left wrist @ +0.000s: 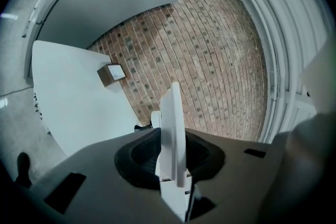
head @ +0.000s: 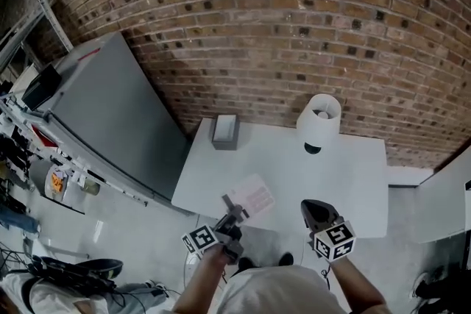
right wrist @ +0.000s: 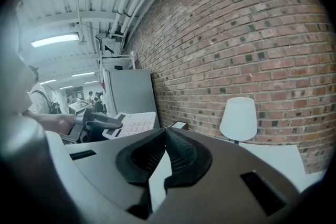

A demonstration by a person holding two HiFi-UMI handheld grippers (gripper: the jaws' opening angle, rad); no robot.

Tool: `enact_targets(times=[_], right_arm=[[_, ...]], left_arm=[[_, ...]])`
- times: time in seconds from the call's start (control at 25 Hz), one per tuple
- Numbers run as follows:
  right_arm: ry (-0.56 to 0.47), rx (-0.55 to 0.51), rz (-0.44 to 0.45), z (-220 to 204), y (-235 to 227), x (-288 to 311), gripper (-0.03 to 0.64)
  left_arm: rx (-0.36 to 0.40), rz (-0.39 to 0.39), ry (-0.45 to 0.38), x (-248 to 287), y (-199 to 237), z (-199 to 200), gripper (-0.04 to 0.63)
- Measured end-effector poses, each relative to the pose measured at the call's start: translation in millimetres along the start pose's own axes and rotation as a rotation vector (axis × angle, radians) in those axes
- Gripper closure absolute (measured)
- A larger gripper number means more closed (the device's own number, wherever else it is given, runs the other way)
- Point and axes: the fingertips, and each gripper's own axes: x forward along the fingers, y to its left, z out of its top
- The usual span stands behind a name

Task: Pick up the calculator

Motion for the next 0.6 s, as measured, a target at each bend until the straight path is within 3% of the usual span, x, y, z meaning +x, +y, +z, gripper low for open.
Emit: enact_targets(times=[0.16, 0.6], right_arm=[[-0.016, -0.006, -0.019, 9.1, 19.7, 3.8, 0.606], [-0.049, -0.061, -0.036, 23.8, 54.3, 16.0, 0.606]], left_arm=[[-0.100, -0.064, 0.007, -7.1, -5.0, 6.0, 0.486], [-0.080, -0.095, 0.019, -24.1, 1.8, 30.3, 0.486]])
